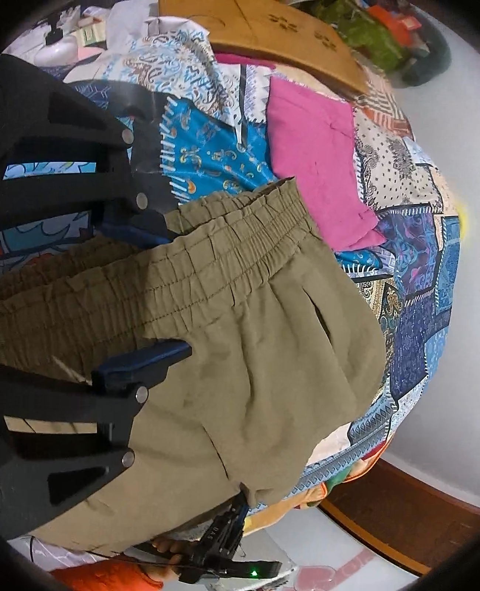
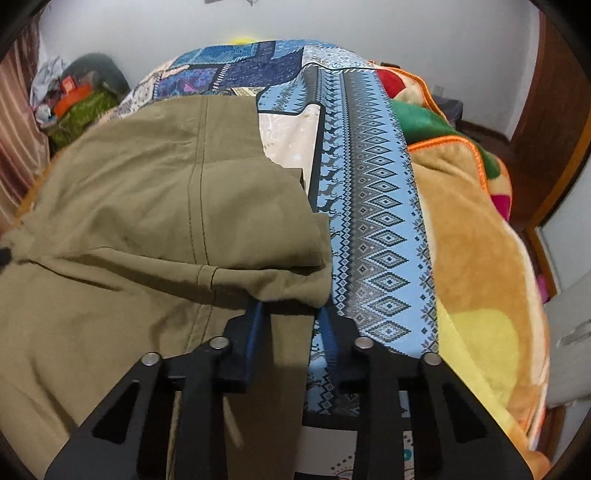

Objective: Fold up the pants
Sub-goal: 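Grasp the elastic waistband with the left gripper while the right gripper grasps the pant leg hem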

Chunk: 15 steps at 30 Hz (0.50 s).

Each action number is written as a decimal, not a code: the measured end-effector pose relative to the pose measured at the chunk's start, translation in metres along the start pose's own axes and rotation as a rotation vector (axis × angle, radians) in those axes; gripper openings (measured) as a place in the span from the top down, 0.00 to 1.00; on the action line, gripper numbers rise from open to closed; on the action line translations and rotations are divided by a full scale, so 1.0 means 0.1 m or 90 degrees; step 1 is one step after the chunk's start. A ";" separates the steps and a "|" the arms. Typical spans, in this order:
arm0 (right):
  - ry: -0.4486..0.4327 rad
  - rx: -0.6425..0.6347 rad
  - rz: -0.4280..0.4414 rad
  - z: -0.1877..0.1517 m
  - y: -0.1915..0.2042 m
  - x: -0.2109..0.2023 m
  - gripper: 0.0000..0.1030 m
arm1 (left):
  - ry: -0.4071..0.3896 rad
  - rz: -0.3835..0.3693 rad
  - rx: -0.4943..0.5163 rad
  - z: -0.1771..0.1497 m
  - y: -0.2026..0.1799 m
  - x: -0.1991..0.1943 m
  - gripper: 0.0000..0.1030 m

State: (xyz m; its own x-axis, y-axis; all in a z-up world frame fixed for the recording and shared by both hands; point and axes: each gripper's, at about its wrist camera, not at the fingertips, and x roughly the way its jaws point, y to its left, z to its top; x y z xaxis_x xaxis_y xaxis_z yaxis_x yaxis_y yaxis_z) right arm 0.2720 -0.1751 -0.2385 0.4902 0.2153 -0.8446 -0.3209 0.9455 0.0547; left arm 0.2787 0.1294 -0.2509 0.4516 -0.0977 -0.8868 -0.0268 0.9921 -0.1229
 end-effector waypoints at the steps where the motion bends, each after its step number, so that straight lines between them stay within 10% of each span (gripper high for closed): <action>1: 0.002 0.001 -0.004 0.00 -0.02 0.00 0.83 | -0.001 0.011 0.005 -0.01 -0.01 -0.01 0.51; 15: 0.035 -0.023 -0.029 0.04 0.00 0.02 0.86 | -0.002 0.050 -0.016 -0.01 0.11 -0.05 0.31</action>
State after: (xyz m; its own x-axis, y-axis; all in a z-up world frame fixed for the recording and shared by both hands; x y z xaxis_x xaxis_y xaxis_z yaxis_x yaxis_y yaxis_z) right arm 0.2760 -0.1736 -0.2376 0.4607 0.1573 -0.8735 -0.3281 0.9446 -0.0029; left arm 0.2749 0.1408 -0.2485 0.4502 -0.0199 -0.8927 -0.0850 0.9943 -0.0650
